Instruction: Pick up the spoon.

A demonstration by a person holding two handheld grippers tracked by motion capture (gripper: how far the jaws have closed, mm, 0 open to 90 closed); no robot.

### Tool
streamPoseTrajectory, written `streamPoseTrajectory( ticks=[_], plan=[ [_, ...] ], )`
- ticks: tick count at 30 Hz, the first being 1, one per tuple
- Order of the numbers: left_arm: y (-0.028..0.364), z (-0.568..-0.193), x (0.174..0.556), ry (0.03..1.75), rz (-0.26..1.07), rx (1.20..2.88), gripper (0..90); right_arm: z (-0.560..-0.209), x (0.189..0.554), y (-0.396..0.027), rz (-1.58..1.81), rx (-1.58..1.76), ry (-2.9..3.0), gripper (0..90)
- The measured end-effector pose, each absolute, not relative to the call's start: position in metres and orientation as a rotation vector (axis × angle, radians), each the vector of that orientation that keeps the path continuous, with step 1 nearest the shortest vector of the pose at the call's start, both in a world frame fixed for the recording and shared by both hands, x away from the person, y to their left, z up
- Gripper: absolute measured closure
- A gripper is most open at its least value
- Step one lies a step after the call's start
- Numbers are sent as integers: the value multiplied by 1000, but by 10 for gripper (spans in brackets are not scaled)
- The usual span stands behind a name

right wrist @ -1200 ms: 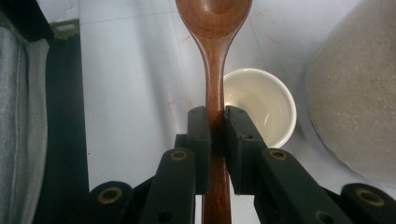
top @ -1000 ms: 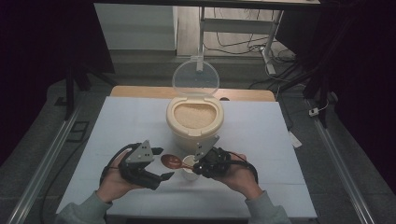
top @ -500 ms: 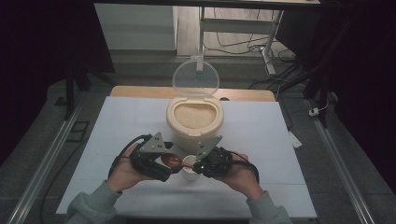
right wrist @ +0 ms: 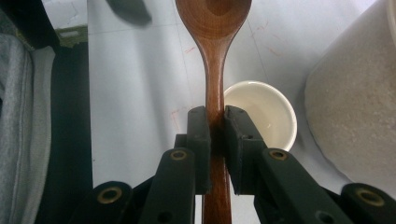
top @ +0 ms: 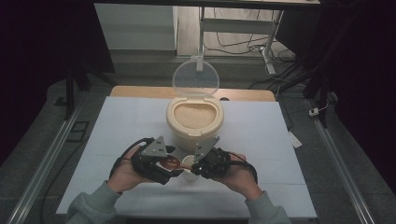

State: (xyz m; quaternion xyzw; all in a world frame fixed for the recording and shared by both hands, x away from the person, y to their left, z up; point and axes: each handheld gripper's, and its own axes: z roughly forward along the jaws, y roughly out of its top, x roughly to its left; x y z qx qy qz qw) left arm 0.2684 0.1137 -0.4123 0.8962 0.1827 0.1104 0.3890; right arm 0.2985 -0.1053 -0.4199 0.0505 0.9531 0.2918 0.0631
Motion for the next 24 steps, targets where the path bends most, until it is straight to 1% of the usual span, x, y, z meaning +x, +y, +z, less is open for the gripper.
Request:
streamPoseTrajectory(
  ticks=[4,8,11,24],
  plan=[
    [101,-412,271,395,258,2357,269,-420,297,-105,888,133,2881,809],
    [95,-415,276,387,237,2404,294,-420,296,-103,888,110,2881,809],
    [94,-416,277,382,244,2421,315,-420,295,-103,874,95,2882,809],
    [91,-420,280,346,200,2458,402,-418,290,-100,855,35,2863,809]
  ],
)
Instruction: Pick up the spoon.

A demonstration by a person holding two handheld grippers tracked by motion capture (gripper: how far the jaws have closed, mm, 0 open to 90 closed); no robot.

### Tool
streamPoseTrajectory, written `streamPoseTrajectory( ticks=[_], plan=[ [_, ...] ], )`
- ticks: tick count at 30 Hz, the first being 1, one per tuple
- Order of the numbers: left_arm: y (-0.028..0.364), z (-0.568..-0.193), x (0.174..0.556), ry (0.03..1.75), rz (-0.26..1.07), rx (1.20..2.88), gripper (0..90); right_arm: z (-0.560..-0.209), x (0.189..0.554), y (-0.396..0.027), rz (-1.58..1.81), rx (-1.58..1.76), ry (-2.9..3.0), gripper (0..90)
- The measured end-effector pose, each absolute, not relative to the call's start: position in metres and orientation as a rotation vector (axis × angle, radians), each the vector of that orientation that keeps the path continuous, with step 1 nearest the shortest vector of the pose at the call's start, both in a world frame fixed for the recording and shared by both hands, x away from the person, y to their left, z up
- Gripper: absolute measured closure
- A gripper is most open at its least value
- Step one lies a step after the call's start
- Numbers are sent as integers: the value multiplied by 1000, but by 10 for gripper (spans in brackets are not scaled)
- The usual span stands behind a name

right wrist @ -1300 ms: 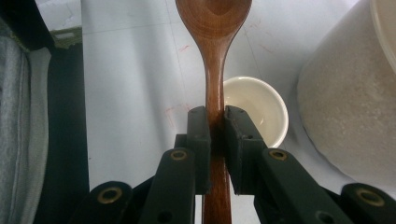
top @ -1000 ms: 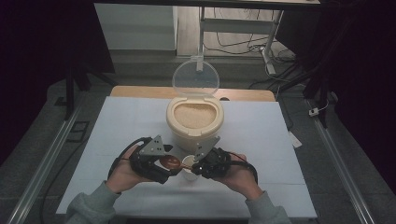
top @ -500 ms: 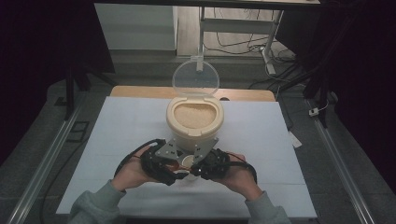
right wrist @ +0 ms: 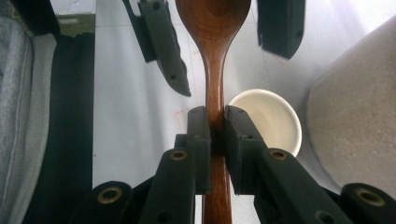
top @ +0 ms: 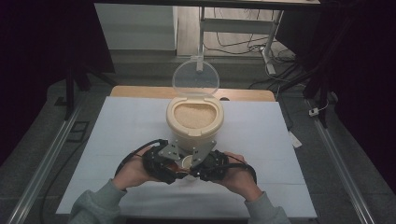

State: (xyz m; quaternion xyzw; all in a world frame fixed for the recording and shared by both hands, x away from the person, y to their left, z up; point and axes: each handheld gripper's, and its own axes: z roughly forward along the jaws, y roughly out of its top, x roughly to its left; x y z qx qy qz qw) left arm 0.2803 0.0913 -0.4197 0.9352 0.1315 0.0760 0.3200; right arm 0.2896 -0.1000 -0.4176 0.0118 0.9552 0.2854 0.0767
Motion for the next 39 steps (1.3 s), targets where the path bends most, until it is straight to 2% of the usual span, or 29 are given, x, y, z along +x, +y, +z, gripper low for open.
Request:
streamPoseTrajectory(
  ticks=[6,15,23,29,32,33,37,39],
  plan=[
    [87,-423,280,313,195,2495,469,-417,287,-99,834,3,2850,809],
    [83,-428,278,254,213,2548,667,-413,281,-98,797,-73,2832,810],
    [71,-441,274,193,218,2574,753,-417,279,-96,735,-144,2842,810],
    [70,-445,274,203,230,2564,777,-420,282,-98,755,-130,2842,800],
    [71,-444,273,216,274,2548,788,-416,283,-102,813,-61,2798,763],
    [72,-443,272,229,309,2535,791,-413,284,-105,865,-28,2766,712],
    [78,-440,272,257,356,2493,795,-401,287,-119,1047,157,2655,608],
    [79,-440,272,266,362,2481,795,-399,288,-124,1101,187,2633,598]
  ],
)
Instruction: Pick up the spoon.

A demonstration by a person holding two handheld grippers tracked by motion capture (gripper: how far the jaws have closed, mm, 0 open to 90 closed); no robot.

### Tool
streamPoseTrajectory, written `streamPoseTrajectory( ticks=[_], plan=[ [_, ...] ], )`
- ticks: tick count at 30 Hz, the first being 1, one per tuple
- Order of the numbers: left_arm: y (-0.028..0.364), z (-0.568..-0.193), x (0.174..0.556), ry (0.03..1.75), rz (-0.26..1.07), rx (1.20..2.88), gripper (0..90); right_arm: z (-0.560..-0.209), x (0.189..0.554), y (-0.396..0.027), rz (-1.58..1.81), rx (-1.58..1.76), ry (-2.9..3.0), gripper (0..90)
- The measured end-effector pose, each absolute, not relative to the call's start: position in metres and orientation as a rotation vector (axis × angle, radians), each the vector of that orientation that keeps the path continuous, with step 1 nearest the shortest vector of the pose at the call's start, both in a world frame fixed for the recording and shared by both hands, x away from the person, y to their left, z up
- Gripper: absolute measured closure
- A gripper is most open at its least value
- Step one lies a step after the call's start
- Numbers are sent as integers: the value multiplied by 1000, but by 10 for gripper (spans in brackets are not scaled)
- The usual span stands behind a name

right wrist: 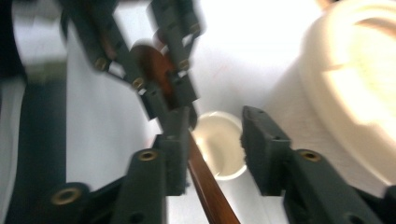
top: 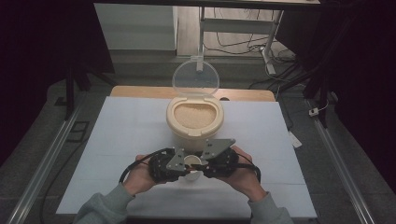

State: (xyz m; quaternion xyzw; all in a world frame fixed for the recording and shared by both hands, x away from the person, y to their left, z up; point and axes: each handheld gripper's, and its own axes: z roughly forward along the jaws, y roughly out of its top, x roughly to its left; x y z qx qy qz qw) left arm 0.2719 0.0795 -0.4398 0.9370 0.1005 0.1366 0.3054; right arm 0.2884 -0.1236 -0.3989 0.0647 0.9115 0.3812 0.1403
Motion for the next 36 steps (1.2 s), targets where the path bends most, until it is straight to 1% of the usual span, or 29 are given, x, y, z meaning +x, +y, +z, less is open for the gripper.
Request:
streamPoseTrajectory(
  ticks=[1,2,3,4,9,14,26,29,36],
  plan=[
    [81,-439,272,272,373,2470,796,-395,290,-132,1179,268,2587,558],
    [83,-439,272,281,387,2459,796,-394,290,-136,1211,309,2560,539],
    [85,-438,272,286,392,2451,796,-394,290,-136,1211,309,2560,539],
    [89,-436,271,297,417,2436,797,-391,291,-145,1274,376,2504,516],
    [96,-431,269,313,454,2395,798,-388,289,-164,1401,528,2406,457],
    [102,-426,268,335,477,2360,798,-388,289,-177,1486,651,2348,415],
    [109,-422,269,371,499,2305,799,-394,288,-185,1491,722,2294,368],
    [108,-421,267,375,508,2291,799,-398,286,-180,1510,761,2282,349],
    [107,-420,267,383,527,2271,799,-405,283,-171,1560,880,2253,347]
  ],
)
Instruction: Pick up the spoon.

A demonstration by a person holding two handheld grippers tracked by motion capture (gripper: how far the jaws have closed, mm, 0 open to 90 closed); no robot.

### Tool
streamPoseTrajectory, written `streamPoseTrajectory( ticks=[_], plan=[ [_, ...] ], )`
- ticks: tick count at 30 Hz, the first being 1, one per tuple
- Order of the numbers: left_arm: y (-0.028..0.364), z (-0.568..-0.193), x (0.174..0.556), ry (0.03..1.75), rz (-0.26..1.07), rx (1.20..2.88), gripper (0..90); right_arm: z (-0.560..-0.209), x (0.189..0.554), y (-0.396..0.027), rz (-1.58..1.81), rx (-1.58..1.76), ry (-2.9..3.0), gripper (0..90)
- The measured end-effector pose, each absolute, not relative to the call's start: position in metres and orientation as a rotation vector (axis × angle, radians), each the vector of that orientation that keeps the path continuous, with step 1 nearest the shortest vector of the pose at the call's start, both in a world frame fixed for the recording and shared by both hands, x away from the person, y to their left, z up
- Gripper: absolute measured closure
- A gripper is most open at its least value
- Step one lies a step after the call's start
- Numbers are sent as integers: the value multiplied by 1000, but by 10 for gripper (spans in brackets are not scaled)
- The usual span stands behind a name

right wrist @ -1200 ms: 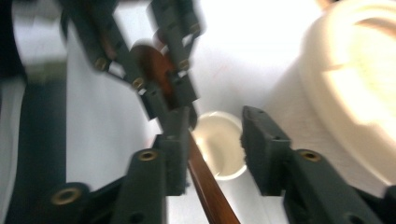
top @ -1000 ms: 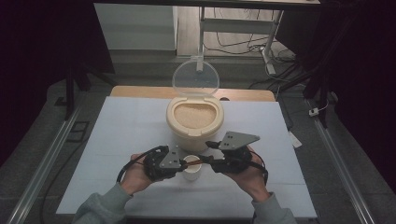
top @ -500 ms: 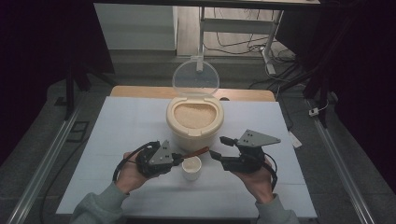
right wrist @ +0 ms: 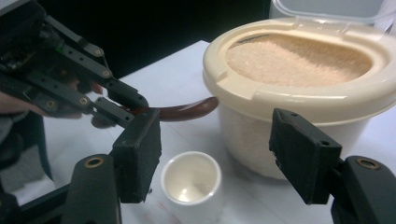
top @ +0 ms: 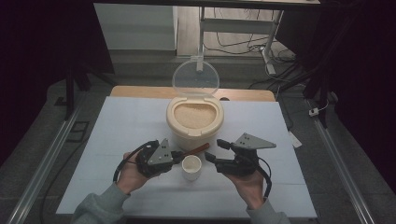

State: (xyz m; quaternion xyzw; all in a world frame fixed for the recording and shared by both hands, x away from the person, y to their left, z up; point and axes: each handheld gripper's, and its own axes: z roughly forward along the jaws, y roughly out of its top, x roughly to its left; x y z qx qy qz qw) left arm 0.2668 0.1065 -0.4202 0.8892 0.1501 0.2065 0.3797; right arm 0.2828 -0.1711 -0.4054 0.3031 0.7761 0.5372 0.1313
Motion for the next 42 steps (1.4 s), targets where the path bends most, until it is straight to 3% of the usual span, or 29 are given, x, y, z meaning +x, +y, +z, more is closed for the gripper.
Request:
streamPoseTrajectory(
  ticks=[21,42],
  plan=[
    [97,-423,262,378,572,2253,800,-418,275,-149,1588,948,2205,384],
    [86,-425,254,337,663,2259,802,-418,271,-149,1836,967,2139,748]
  ],
)
